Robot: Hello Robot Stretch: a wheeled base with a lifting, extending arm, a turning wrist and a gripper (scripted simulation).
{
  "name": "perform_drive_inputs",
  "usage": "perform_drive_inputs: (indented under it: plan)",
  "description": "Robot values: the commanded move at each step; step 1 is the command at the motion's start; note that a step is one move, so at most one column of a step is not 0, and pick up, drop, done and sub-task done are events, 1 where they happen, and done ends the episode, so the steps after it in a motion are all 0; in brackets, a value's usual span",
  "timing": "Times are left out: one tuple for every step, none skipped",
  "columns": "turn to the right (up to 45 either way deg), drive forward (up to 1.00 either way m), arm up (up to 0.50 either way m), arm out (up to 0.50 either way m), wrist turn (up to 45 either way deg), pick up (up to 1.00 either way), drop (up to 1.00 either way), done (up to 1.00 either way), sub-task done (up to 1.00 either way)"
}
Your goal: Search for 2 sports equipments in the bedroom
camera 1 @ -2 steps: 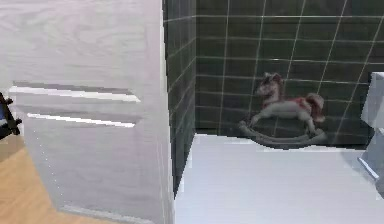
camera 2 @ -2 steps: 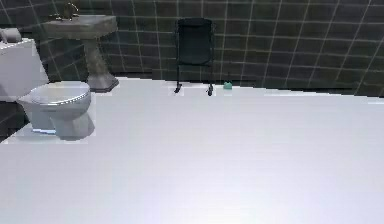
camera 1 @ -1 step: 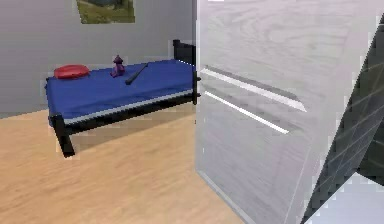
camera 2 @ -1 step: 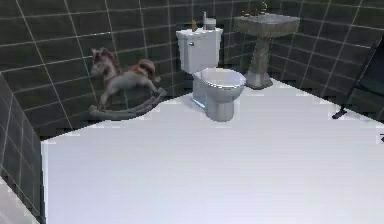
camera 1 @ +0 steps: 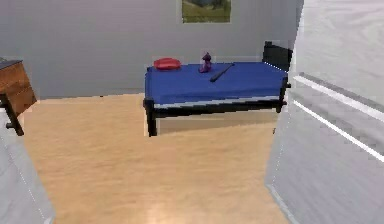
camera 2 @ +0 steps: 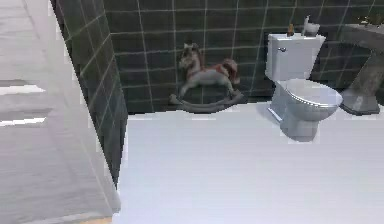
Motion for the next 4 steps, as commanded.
perform_drive_inputs:
  plan:
    - [0.0,1.00,0.00,0.00,0.0,0.00,0.00,0.00,0.00]
    - [0.0,0.60,0.00,0.00,0.0,0.00,0.00,0.00,0.00]
    - [18.0,0.00,0.00,0.00,0.0,0.00,0.00,0.00,0.00]
    - [0.0,0.00,0.00,0.00,0.0,0.00,0.00,0.00,1.00]
